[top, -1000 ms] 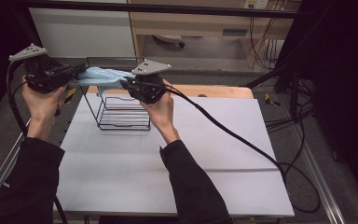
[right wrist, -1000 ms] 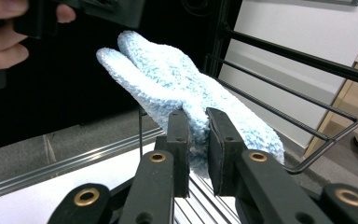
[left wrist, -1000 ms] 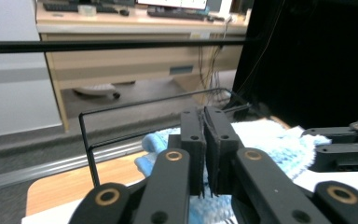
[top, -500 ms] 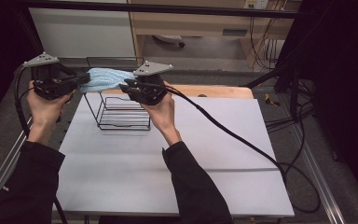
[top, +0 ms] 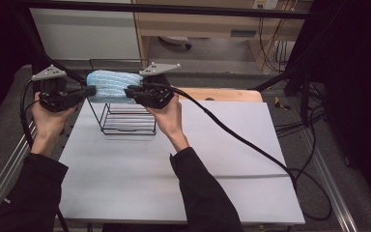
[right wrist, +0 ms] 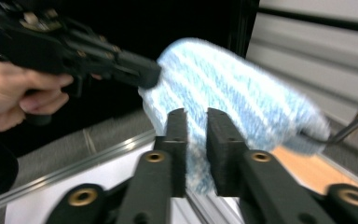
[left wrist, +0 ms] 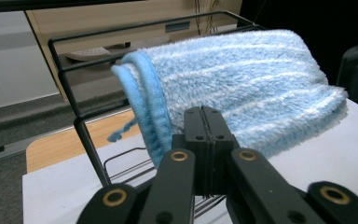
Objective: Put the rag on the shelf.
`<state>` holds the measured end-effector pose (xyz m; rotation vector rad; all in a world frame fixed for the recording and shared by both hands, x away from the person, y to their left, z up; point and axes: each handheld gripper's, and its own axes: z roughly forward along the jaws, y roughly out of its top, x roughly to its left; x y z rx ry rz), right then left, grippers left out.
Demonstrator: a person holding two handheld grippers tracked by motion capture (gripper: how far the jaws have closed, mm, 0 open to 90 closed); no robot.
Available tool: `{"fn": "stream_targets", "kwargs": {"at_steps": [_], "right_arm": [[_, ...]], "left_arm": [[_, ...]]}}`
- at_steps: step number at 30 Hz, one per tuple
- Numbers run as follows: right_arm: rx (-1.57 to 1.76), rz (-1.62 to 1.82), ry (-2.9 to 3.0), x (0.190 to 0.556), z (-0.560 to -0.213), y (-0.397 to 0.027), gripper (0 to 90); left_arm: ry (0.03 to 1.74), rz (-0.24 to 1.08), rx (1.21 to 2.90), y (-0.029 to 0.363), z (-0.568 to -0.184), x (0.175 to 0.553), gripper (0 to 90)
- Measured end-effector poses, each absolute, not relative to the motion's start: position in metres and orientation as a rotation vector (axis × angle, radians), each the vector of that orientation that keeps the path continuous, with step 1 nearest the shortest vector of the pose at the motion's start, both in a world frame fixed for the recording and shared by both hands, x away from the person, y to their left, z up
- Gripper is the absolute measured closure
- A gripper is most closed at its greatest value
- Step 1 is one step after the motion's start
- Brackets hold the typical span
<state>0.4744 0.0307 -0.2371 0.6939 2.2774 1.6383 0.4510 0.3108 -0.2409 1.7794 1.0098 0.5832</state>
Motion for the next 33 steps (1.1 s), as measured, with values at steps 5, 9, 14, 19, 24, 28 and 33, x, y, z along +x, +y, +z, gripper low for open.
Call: {"fn": "stream_targets", "kwargs": {"at_steps": [5,9,14,19,24,28,33], "right_arm": [[0.732,1.585,2.316,0.481,-0.25,0.035,89.3],[0.757,1.546,2.318,0.485,-0.26,0.037,89.7],[0.758,1.524,2.284,0.489,-0.269,0.04,89.8],[0.78,1.529,2.248,0.494,-0.276,0.041,90.0],[0.781,1.532,2.234,0.497,-0.278,0.042,89.6],[0.742,1.54,2.232,0.491,-0.274,0.04,87.0],[0.703,1.586,2.22,0.481,-0.263,0.036,80.5]], "left_arm": [[1.017,0.58,1.789,0.311,-0.25,0.452,89.3],[1.025,0.574,1.792,0.311,-0.257,0.455,89.3],[1.04,0.574,1.788,0.31,-0.264,0.459,89.3],[1.052,0.575,1.776,0.308,-0.27,0.464,89.3],[1.052,0.575,1.768,0.308,-0.269,0.465,89.3],[1.042,0.57,1.757,0.31,-0.266,0.459,89.0],[1.02,0.575,1.745,0.311,-0.256,0.451,86.5]]}}
